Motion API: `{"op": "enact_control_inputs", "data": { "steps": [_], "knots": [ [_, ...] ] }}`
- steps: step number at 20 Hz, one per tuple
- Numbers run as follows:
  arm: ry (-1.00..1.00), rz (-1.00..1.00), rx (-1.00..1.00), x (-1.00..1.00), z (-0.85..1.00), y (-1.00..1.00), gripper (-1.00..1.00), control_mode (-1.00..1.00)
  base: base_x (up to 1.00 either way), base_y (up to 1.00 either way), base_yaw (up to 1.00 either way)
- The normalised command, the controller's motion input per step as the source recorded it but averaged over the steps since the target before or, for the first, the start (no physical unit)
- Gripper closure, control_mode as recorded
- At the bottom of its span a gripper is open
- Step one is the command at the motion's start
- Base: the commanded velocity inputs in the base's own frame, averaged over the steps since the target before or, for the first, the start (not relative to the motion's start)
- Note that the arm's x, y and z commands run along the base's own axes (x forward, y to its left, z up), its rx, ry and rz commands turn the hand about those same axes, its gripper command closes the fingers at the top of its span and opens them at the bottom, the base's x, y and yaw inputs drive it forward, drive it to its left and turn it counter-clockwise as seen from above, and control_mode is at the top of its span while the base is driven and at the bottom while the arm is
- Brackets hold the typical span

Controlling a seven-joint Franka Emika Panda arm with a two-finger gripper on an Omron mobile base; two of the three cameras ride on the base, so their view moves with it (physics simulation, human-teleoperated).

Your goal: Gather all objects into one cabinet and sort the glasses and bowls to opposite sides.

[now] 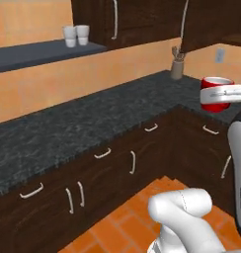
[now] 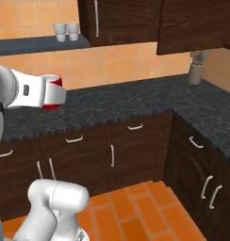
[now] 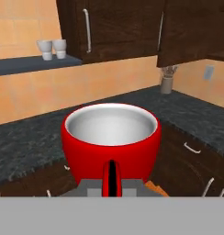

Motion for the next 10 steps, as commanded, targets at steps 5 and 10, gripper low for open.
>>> {"op": "enact_control_inputs", "data": {
  "steps": [5, 10],
  "knots": [
    [0.0, 0.0, 0.0, 0.0, 0.0, 0.0, 1.0, 1.0, -0.48, 0.2, -0.91],
    [0.0, 0.0, 0.0, 0.0, 0.0, 0.0, 1.0, 1.0, -0.02, 0.29, -0.85]
  ]
}}
